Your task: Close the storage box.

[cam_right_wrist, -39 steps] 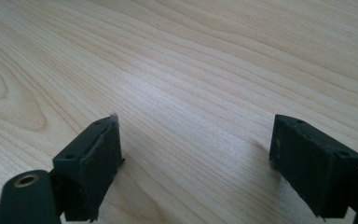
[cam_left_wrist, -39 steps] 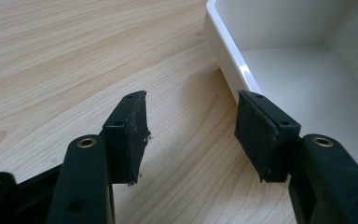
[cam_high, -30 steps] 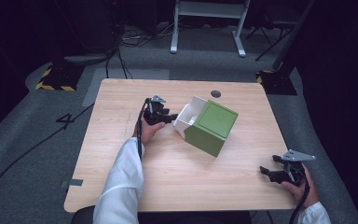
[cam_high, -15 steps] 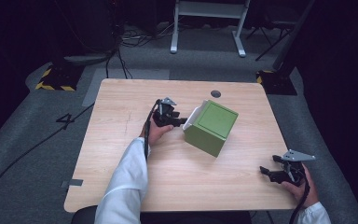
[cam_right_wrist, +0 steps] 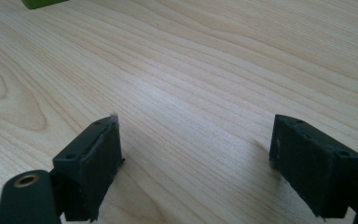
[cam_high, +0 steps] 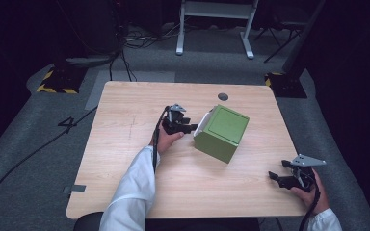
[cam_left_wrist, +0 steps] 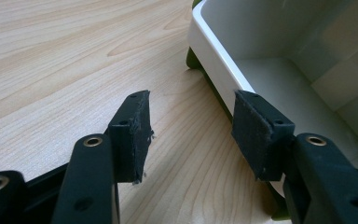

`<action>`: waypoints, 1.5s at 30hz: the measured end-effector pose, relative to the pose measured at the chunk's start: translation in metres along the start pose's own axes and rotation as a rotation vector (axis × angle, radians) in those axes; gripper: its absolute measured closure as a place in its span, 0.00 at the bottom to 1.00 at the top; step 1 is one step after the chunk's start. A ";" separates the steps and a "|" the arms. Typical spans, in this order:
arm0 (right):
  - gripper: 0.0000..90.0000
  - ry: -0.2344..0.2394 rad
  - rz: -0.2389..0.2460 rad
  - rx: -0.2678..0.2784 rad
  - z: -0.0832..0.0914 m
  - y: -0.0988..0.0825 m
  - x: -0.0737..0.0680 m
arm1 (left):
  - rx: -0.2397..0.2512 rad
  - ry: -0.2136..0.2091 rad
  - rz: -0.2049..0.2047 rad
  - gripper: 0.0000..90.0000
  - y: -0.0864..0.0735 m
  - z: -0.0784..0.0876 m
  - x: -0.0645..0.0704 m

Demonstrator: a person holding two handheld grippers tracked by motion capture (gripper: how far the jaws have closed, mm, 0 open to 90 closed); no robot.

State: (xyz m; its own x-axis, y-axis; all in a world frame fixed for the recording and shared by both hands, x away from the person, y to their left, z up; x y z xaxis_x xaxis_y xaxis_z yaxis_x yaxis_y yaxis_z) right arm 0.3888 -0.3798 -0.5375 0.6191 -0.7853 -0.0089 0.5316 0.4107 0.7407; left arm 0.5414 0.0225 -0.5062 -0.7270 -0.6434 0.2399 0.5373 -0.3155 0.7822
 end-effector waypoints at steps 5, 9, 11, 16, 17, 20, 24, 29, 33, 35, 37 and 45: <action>0.18 0.000 0.000 0.000 0.000 0.000 0.000 | -0.006 0.014 -0.018 0.52 0.001 0.000 0.001; 0.18 0.000 0.001 0.000 0.000 0.000 0.000 | -0.026 0.043 -0.052 0.46 0.002 0.003 0.000; 0.18 0.000 0.001 0.000 0.000 0.000 0.000 | -0.014 0.062 -0.054 0.45 0.005 0.007 -0.002; 0.18 0.000 0.001 0.000 0.000 0.000 0.000 | -0.006 0.109 -0.076 0.43 0.012 0.025 -0.008; 0.18 -0.001 0.001 0.000 0.000 0.000 0.000 | -0.006 0.122 -0.086 0.42 0.012 0.029 -0.009; 0.18 0.000 0.001 0.000 0.000 0.000 0.000 | -0.017 0.156 -0.103 0.40 0.012 0.042 -0.013; 0.18 0.000 0.001 0.000 0.000 0.000 0.000 | -0.040 0.201 -0.130 0.37 0.009 0.058 -0.019; 0.18 0.000 0.000 0.000 0.000 0.000 0.000 | -0.094 0.256 -0.175 0.32 -0.001 0.078 -0.022; 0.18 -0.001 0.001 0.000 0.000 0.000 0.000 | -0.116 0.293 -0.209 0.28 -0.008 0.094 -0.022; 0.18 0.000 0.000 -0.001 0.000 0.000 0.000 | -0.130 0.291 -0.226 0.24 -0.012 0.101 -0.022; 0.18 -0.001 0.000 -0.001 0.000 0.000 0.000 | -0.132 0.291 -0.244 0.20 -0.015 0.108 -0.020; 0.18 -0.001 0.000 0.000 0.000 0.000 0.000 | -0.163 0.357 -0.318 0.20 -0.028 0.129 -0.013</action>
State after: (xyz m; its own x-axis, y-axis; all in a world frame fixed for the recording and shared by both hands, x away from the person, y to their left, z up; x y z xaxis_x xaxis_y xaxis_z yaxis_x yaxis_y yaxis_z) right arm 0.3889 -0.3799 -0.5375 0.6184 -0.7858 -0.0086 0.5321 0.4106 0.7404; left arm 0.4804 0.1295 -0.4569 -0.6894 -0.6870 -0.2297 0.3932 -0.6212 0.6778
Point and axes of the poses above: each handheld gripper's, and its own axes: z roughly backward along the jaws, y roughly out of its top, x roughly to its right, the point moved 5 cm from there along -z, roughly forward along the jaws, and after that the axes turned 2 degrees about y, right-handed, at the moved point
